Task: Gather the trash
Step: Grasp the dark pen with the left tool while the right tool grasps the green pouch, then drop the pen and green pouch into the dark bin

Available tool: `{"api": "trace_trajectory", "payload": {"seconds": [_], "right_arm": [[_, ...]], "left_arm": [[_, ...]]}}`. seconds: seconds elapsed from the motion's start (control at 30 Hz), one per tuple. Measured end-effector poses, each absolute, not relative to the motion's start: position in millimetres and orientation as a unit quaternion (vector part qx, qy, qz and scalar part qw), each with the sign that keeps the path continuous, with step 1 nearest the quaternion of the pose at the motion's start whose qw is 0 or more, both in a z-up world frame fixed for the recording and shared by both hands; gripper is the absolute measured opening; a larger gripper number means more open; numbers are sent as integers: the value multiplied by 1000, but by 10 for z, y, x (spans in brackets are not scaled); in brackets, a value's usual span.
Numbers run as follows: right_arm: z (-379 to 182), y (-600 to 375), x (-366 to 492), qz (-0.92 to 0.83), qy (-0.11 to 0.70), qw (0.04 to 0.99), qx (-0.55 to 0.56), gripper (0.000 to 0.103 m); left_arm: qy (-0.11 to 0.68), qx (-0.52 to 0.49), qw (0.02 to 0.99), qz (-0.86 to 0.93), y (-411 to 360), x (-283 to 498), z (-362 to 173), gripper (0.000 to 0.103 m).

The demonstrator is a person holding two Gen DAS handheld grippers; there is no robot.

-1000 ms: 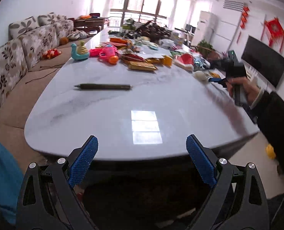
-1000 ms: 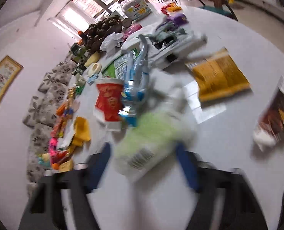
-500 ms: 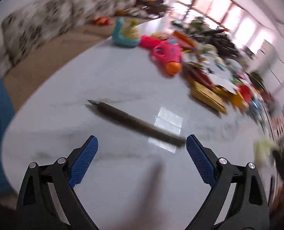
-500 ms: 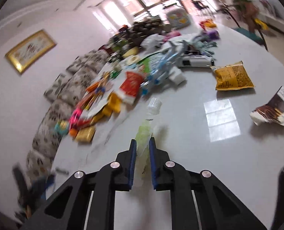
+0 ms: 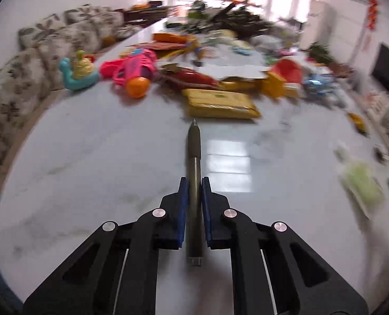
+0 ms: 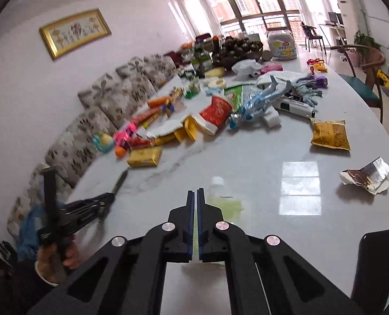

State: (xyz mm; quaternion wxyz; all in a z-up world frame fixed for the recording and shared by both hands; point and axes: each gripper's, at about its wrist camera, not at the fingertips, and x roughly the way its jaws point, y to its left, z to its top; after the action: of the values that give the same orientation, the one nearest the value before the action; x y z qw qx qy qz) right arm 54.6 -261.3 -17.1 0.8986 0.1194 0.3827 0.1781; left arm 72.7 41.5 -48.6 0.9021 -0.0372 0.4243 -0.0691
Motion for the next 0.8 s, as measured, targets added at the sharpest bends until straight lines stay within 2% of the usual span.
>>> {"api": "trace_trajectory", "payload": {"seconds": [0.07,0.1,0.13,0.17,0.2,0.27,0.3,0.33,0.37,0.4,0.43,0.5,0.53,0.57,0.6,0.63,0.8], "right_arm": [[-212,-2617,548,165,387,902,97,6],[-262,-2634,577,164,400,897,88,17],[-324,-2648,608,161,417,891,83,49],[-372,-2654,617,156,428,887,81,62],[-410,-2634,615,161,433,883,83,67],[-469,-2504,605,180,449,872,80,67],[-481,-2422,596,173,454,872,64,80],[-501,-2330,600,167,457,873,42,88],[-560,-2228,638,156,466,871,13,88],[-640,-2164,699,137,476,869,-9,90],[-690,-2108,746,115,464,877,-39,97],[-699,-2059,781,112,453,883,-43,97],[-662,-2038,781,115,449,885,-47,77],[-600,-2034,767,138,446,884,-36,61],[-588,-2031,751,143,447,882,-35,55],[-569,-2007,712,138,447,883,-48,52],[-282,-2128,267,185,416,890,25,49]], "left_arm": [[433,-60,895,-94,524,699,-490,10],[437,-62,892,-92,546,703,-511,10],[441,-57,892,-85,570,684,-508,10],[444,-50,891,-81,575,675,-504,10],[447,-44,890,-74,591,677,-497,11],[451,-18,891,-51,554,729,-493,12],[451,-7,891,-48,488,663,-465,20],[451,11,891,-44,402,668,-477,39],[454,31,889,-39,336,699,-495,52],[455,38,889,-36,300,704,-502,75],[458,37,887,-35,283,727,-530,82],[456,31,889,-36,287,757,-540,82],[453,31,890,-39,292,748,-533,74],[444,33,895,-40,286,733,-518,62],[436,38,898,-44,271,711,-502,29],[436,44,898,-44,251,715,-495,10],[421,-5,903,-86,336,425,-332,10]]}}
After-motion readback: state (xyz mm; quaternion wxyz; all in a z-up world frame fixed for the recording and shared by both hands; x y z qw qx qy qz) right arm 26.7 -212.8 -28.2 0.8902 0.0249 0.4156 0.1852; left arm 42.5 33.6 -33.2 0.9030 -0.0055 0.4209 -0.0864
